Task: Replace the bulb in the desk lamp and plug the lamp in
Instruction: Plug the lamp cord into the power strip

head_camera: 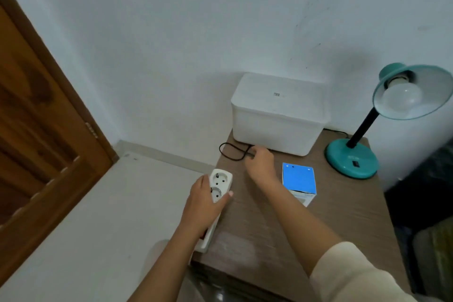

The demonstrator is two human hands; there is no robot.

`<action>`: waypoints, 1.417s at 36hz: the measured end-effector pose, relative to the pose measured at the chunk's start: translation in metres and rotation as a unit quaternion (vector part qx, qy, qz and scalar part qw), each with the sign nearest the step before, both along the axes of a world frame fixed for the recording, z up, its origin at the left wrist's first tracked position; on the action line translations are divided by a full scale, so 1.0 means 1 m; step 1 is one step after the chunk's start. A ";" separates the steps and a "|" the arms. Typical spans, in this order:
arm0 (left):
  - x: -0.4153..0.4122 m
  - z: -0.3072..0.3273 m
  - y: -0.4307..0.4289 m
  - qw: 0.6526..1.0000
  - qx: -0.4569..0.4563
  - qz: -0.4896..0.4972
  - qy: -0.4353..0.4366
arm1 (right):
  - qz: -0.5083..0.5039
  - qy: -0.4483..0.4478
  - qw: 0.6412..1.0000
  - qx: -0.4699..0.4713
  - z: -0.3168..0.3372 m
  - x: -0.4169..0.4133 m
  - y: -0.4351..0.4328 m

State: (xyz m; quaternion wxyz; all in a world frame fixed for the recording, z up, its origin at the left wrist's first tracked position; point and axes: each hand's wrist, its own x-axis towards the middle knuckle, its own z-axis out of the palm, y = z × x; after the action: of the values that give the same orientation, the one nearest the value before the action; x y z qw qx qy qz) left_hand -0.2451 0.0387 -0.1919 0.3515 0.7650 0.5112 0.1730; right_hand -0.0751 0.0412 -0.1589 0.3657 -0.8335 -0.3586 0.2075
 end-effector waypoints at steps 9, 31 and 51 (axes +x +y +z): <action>0.000 -0.016 -0.003 1.000 -0.013 0.008 -0.008 | -0.049 -0.052 0.997 -0.019 -0.045 0.003 0.011; -0.001 -0.015 -0.003 0.999 -0.009 0.010 -0.033 | -0.050 0.026 0.994 0.092 -0.026 -0.004 -0.003; -0.006 -0.014 -0.009 0.999 0.003 0.007 -0.032 | 0.021 0.130 0.977 0.165 -0.022 -0.053 -0.016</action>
State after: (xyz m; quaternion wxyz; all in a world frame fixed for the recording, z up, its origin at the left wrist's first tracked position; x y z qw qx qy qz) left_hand -0.2511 0.0298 -0.2058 0.3639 0.7565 0.5048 0.2011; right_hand -0.1279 0.0249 -0.1808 0.5370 -0.7199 -0.3545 0.2601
